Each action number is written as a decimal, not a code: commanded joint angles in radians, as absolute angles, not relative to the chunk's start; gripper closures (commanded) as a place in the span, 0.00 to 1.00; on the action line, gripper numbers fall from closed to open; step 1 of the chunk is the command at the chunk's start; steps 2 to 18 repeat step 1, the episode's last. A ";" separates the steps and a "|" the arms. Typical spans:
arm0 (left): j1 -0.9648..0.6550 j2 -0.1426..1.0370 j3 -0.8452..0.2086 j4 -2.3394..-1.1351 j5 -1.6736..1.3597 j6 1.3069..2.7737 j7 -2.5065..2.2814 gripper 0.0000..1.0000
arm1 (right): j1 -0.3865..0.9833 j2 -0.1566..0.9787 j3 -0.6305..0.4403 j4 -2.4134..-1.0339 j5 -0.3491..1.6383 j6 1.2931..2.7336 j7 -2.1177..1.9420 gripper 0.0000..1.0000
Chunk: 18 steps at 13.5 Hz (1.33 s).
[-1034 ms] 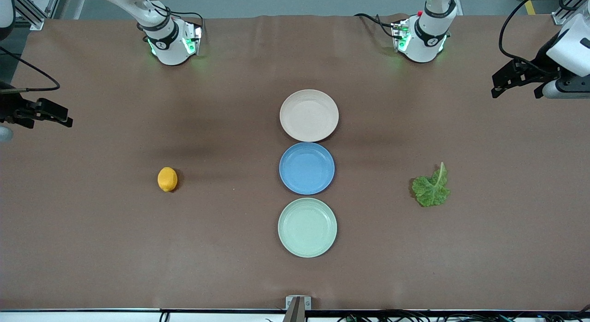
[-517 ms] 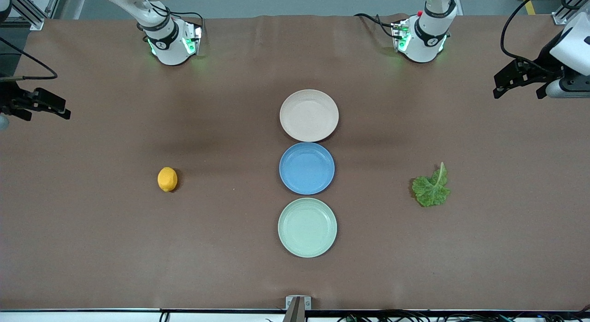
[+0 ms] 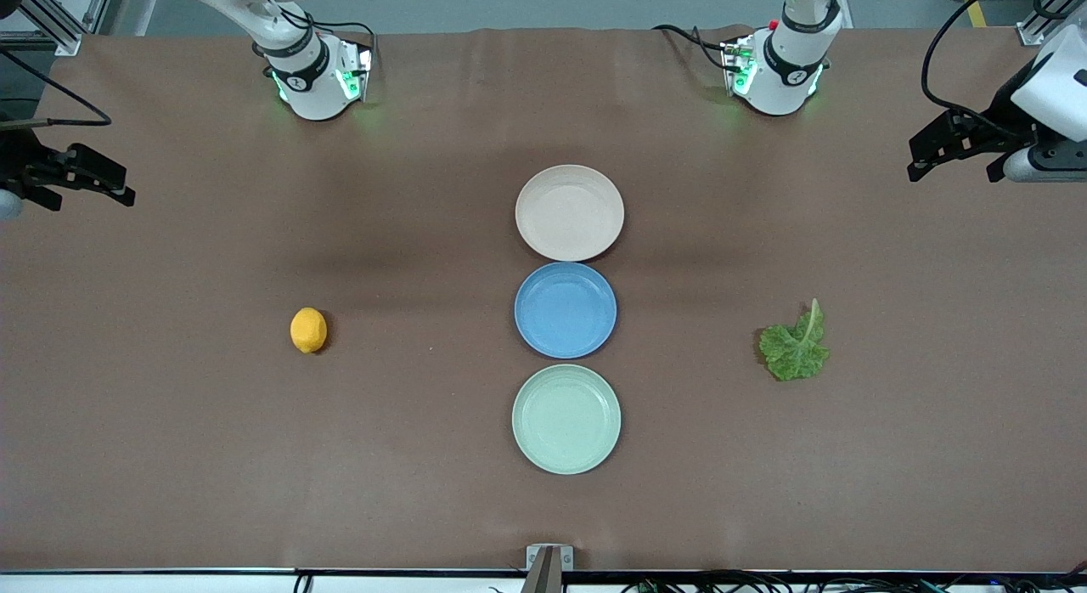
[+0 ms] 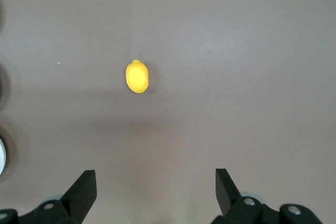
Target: Pick lemon and lettuce from plates
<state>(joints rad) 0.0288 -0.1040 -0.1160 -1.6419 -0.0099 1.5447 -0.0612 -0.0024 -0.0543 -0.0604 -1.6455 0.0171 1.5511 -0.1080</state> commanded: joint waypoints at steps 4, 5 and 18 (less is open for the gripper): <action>0.029 -0.086 -0.121 -1.614 0.011 1.523 -0.057 0.00 | 0.003 -0.092 -0.060 -1.684 0.005 1.557 -0.112 0.00; 0.029 -0.086 -0.121 -1.614 0.011 1.523 -0.057 0.00 | 0.003 -0.092 -0.060 -1.684 0.005 1.557 -0.112 0.00; 0.029 -0.086 -0.121 -1.614 0.011 1.523 -0.057 0.00 | 0.003 -0.092 -0.060 -1.684 0.005 1.557 -0.112 0.00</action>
